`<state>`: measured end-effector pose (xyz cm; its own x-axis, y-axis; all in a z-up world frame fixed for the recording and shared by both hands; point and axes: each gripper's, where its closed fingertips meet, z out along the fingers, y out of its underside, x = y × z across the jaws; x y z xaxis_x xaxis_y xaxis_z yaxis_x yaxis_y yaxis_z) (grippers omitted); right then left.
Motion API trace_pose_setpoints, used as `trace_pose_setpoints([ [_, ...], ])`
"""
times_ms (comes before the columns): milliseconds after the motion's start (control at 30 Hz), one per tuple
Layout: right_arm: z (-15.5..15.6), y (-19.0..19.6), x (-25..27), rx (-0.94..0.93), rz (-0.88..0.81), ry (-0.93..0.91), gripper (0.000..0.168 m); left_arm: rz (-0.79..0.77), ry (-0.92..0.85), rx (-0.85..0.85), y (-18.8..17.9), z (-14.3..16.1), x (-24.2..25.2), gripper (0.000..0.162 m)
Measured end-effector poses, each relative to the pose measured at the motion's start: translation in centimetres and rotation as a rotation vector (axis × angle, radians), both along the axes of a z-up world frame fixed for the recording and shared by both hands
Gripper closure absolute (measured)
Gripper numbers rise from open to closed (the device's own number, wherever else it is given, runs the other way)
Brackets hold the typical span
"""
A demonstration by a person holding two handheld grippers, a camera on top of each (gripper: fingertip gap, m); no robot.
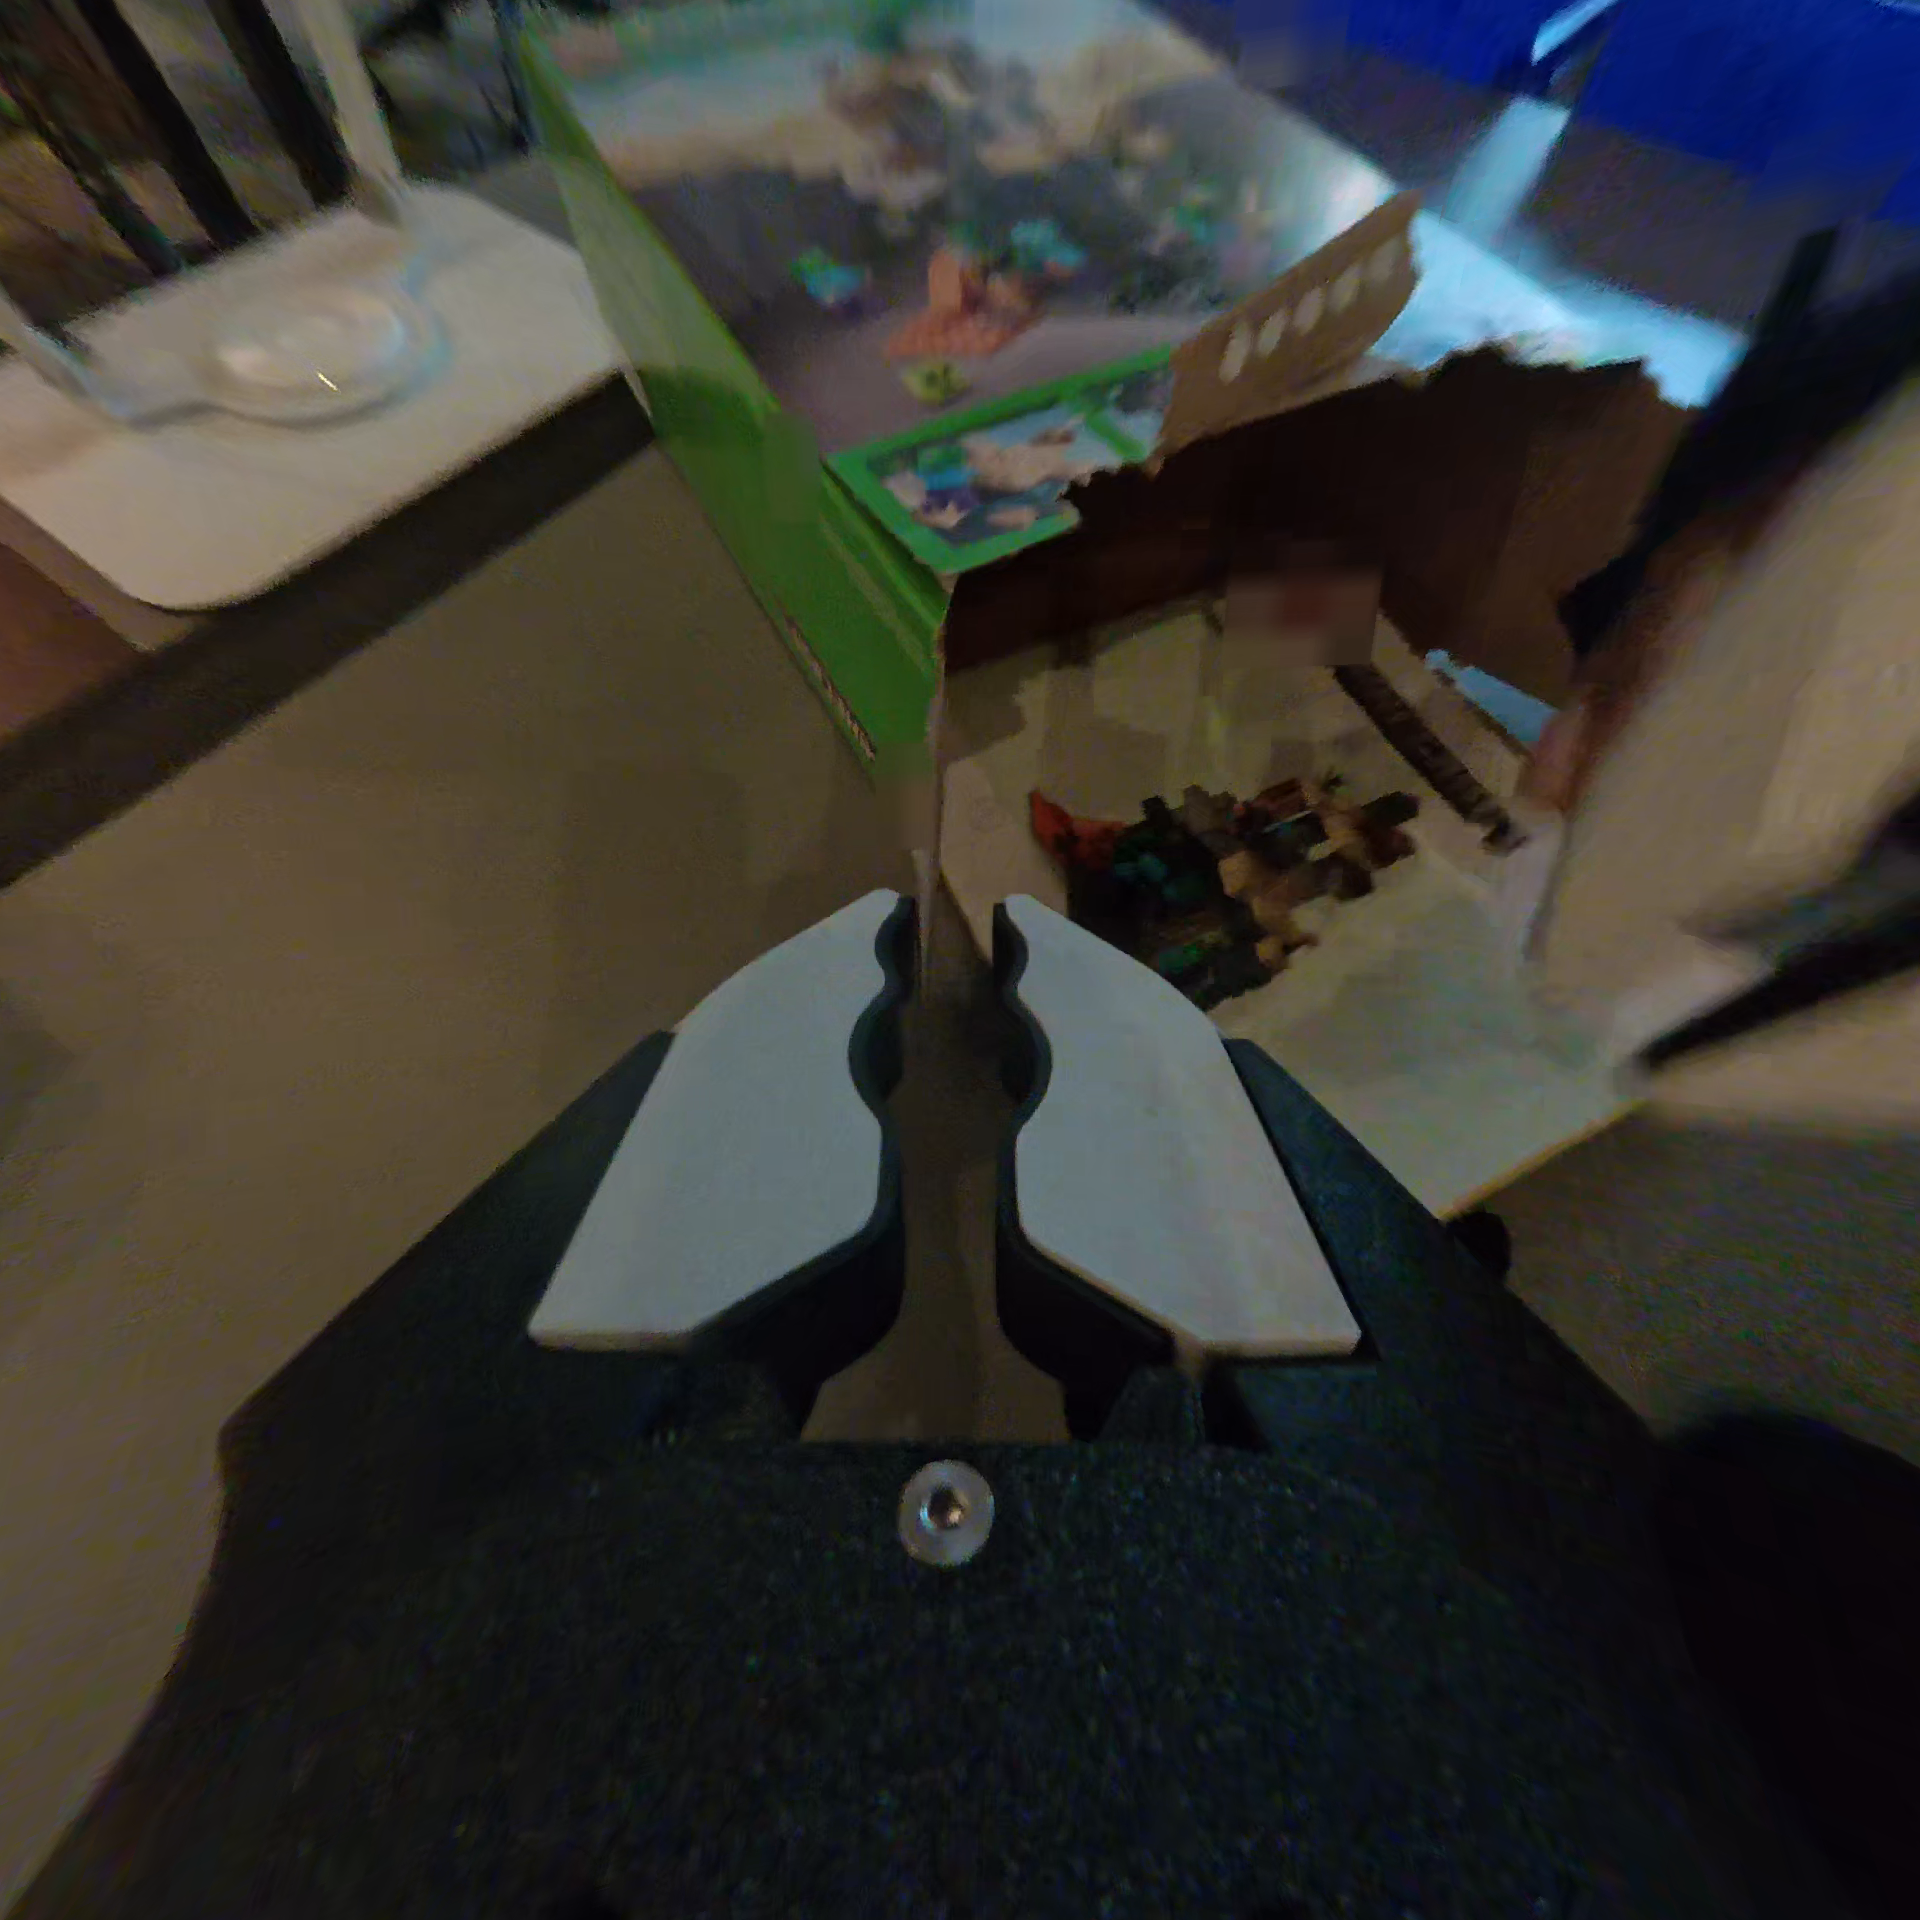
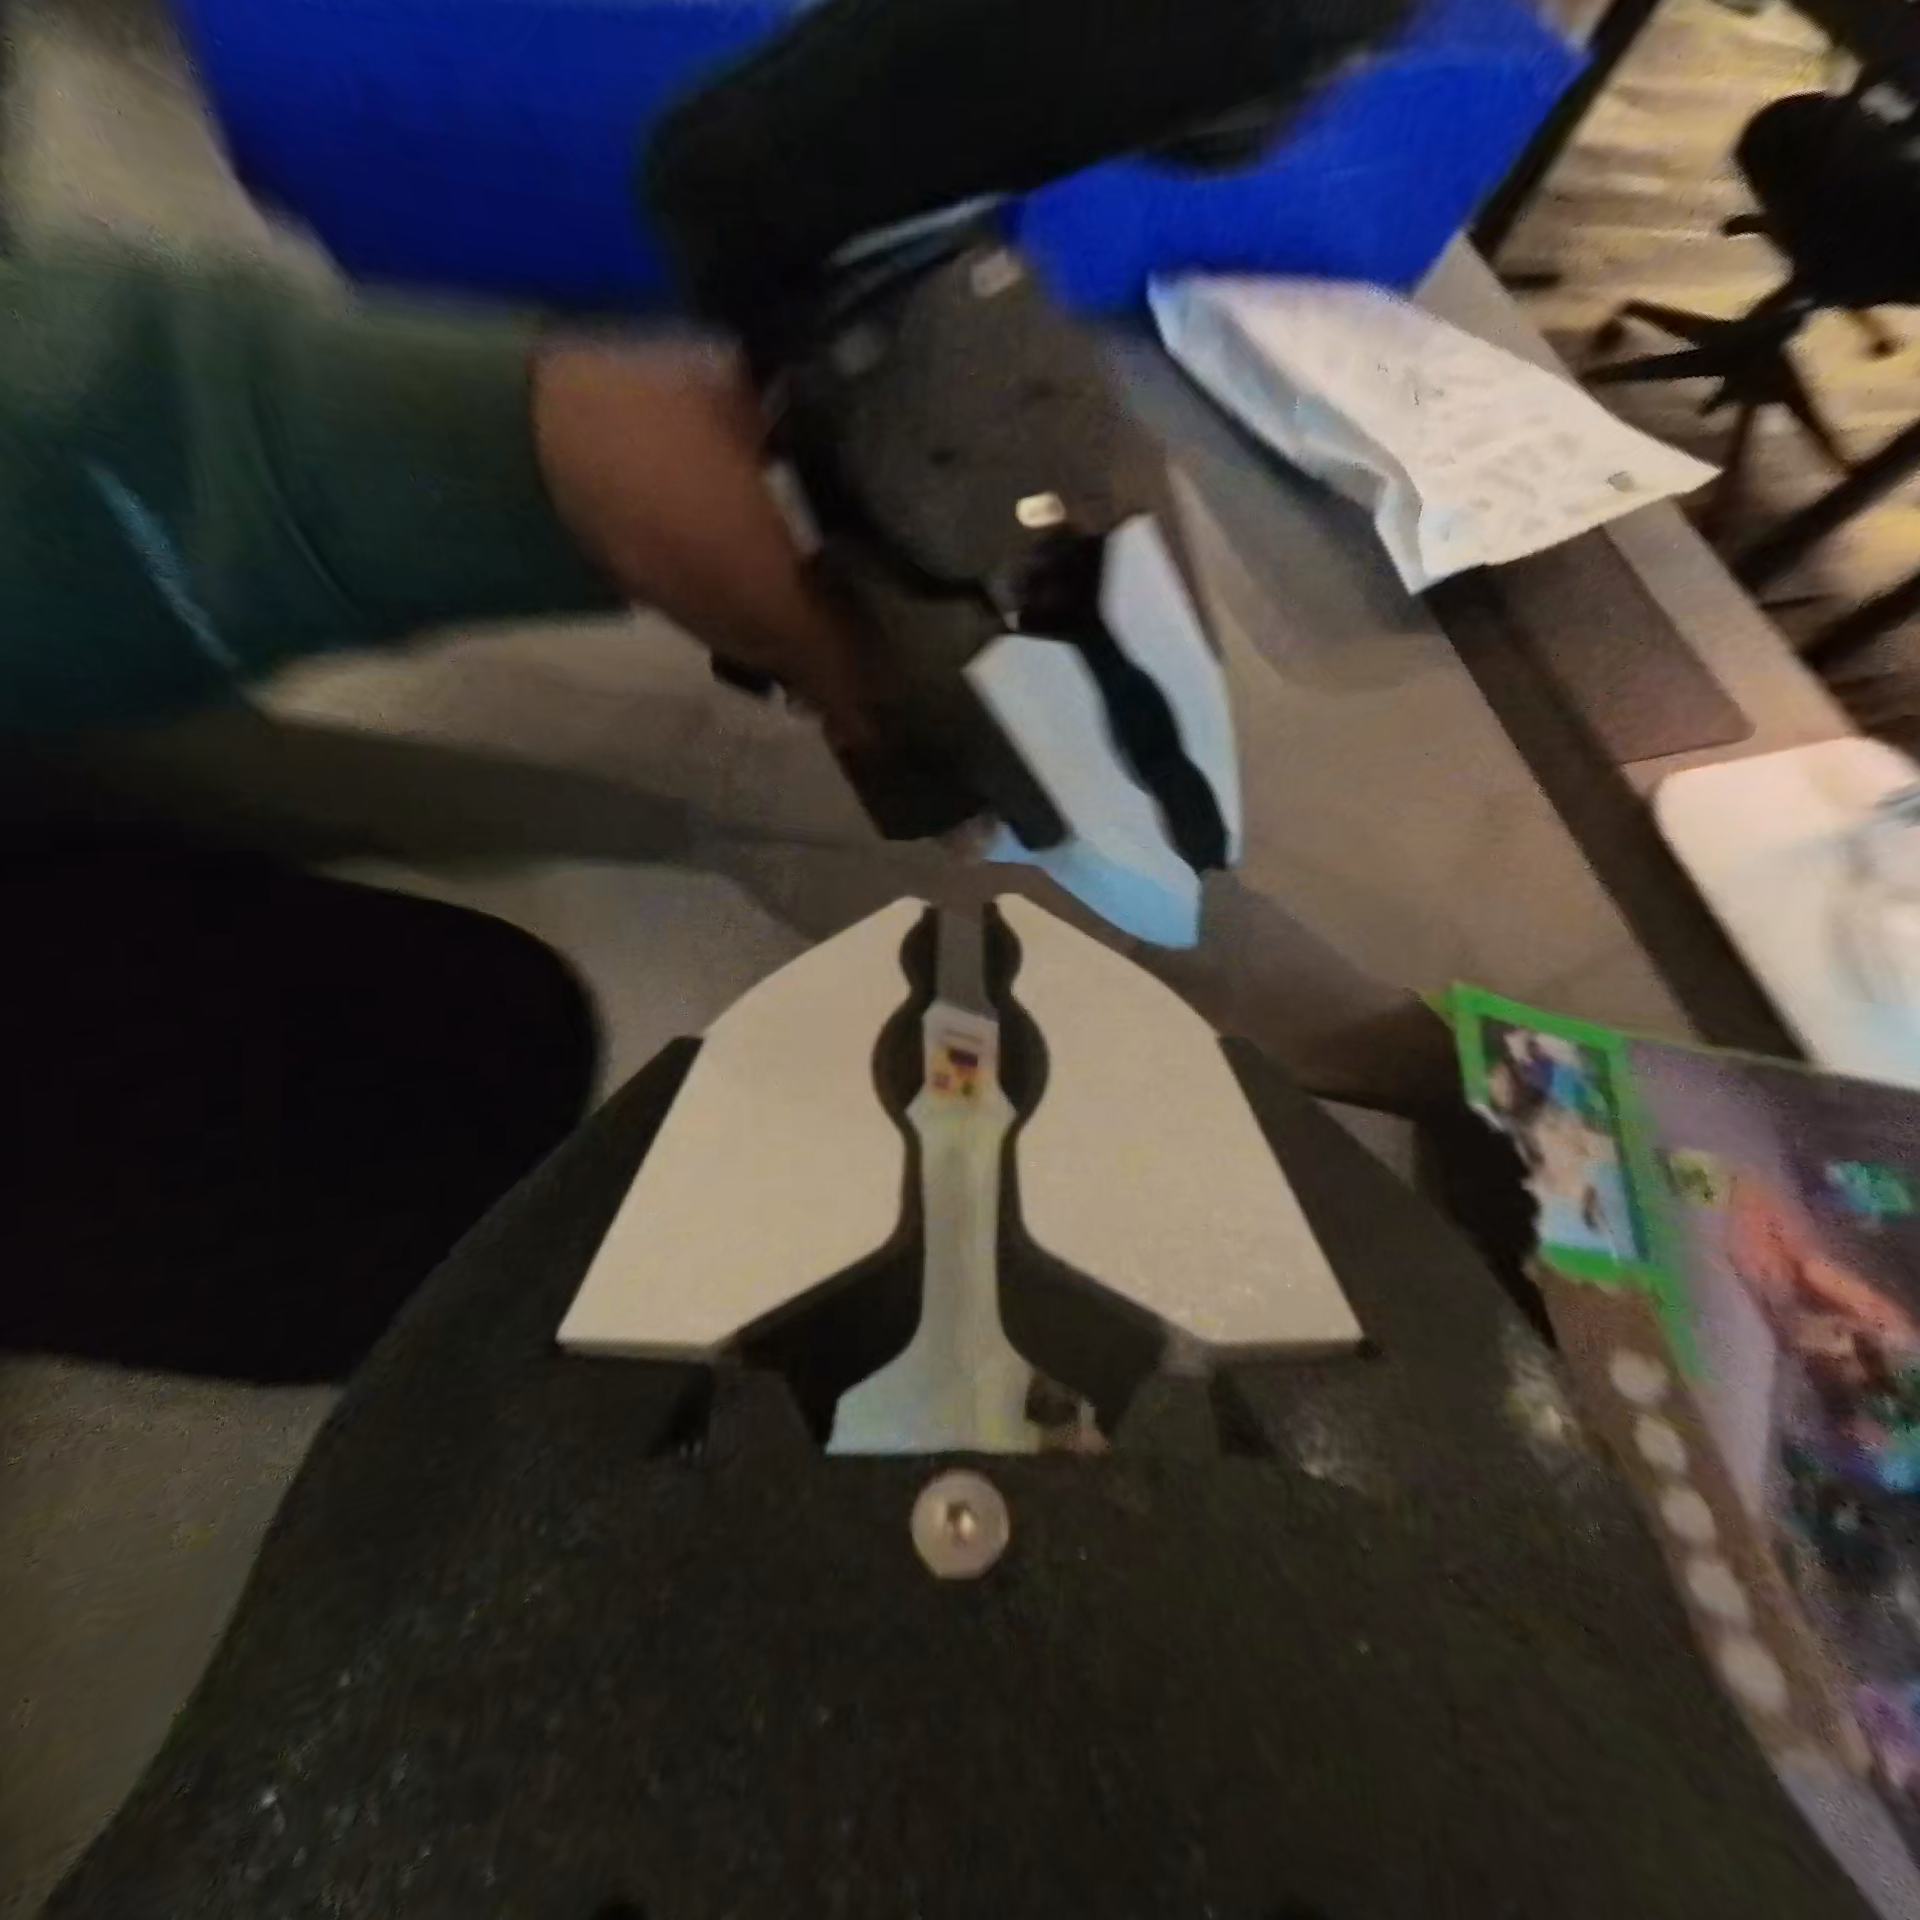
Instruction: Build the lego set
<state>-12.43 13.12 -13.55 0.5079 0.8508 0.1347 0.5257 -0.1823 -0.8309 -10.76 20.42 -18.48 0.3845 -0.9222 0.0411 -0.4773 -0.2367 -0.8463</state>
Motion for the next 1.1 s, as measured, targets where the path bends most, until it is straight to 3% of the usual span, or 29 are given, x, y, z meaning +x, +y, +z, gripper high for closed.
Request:
trace_pose_setpoints([
  [100, 2.5, -2.6, 1.7, -0.007, 0.073, 0.090, 0.147, 0.033, -0.020, 0.075, -1.3, 1.4, -1.2, 0.147],
  [167, 2.3, -5.3, 3.4, -0.001, 0.136, 0.074, 0.146, 0.048, -0.012, 0.120, -2.6, 1.9, -2.0, 0.147],
  [333, -4.1, -12.3, 8.4, -0.099, 0.238, -0.121, 0.145, 0.033, -0.039, 0.160, -7.5, 2.6, -2.9, 0.148],
  [467, -8.5, -15.6, 11.1, -0.155, 0.275, -0.224, 0.145, 0.025, -0.093, 0.163, -11.5, 2.8, -2.9, 0.151],
  [800, -11.8, -16.8, 12.4, -0.263, 0.300, -0.334, 0.147, 0.064, -0.001, 0.127, -17.4, -0.9, -4.2, 0.150],
  [1100, -12.0, -16.3, 12.3, -0.311, 0.301, -0.327, 0.160, 0.117, -0.036, 0.107, -17.9, -1.5, -5.7, 0.151],
])
